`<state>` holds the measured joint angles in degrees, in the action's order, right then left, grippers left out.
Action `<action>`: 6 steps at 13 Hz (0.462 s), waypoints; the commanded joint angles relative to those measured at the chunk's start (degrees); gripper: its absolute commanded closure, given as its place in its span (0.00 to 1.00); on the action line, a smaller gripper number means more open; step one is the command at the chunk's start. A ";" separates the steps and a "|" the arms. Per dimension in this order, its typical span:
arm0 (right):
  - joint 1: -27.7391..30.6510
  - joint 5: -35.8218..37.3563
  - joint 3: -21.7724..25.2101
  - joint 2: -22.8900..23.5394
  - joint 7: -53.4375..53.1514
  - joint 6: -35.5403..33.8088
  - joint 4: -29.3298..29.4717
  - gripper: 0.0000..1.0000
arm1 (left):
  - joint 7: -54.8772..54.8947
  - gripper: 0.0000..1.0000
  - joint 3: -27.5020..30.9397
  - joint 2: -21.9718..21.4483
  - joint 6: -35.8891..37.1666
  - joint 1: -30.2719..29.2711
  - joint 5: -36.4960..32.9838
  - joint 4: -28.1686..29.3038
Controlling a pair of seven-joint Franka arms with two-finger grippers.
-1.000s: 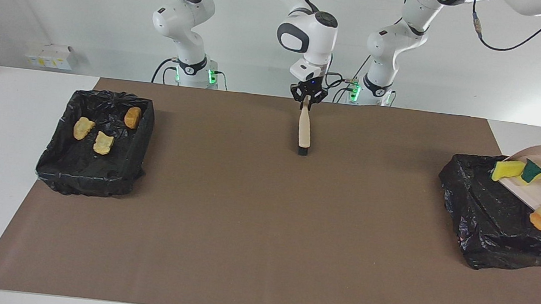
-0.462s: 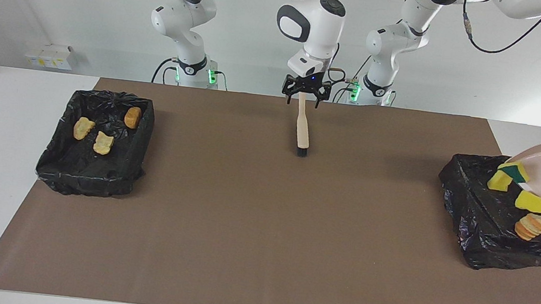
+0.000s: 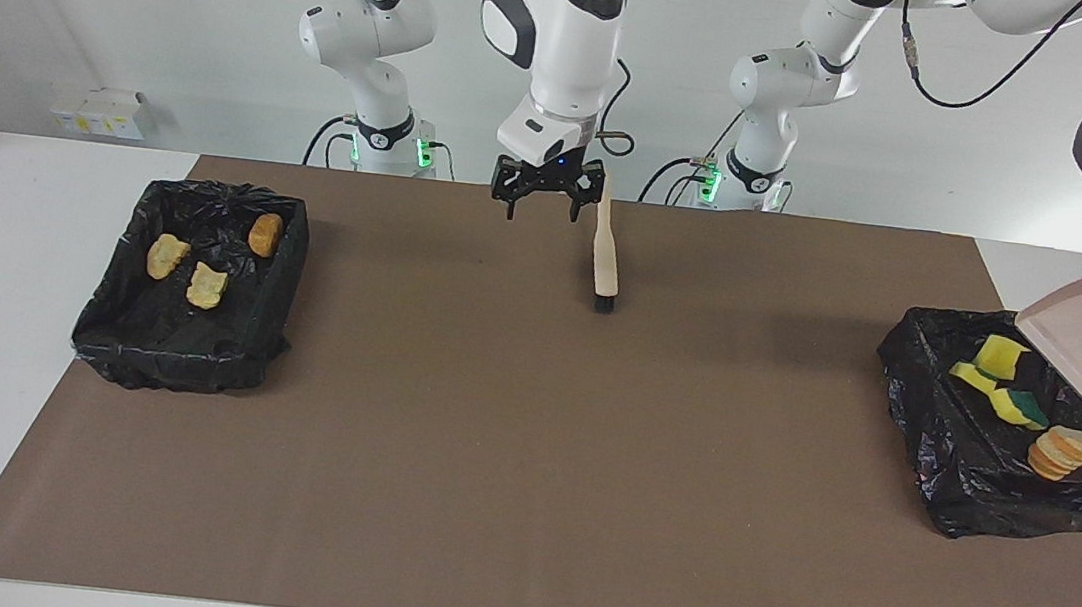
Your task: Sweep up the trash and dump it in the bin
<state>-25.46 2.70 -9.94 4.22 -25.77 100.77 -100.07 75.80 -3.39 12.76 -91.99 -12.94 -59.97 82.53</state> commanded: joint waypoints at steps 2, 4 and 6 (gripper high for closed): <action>10.06 -2.96 -0.60 0.44 16.50 -6.18 4.08 0.00 | 0.40 1.00 0.40 -0.45 3.22 1.86 0.54 -5.62; 15.07 -2.61 -0.52 0.36 25.03 -7.08 4.80 0.00 | -0.13 1.00 -0.65 -3.34 4.19 1.95 7.98 -5.72; 19.73 -1.99 -0.52 0.35 34.08 -7.95 4.80 0.00 | -0.30 1.00 -1.09 -5.63 6.20 2.04 16.86 -5.63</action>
<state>-9.59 1.05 -9.73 4.23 1.04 94.40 -96.21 75.82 -4.53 9.72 -88.15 -11.79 -49.15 76.87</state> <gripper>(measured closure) 0.000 0.687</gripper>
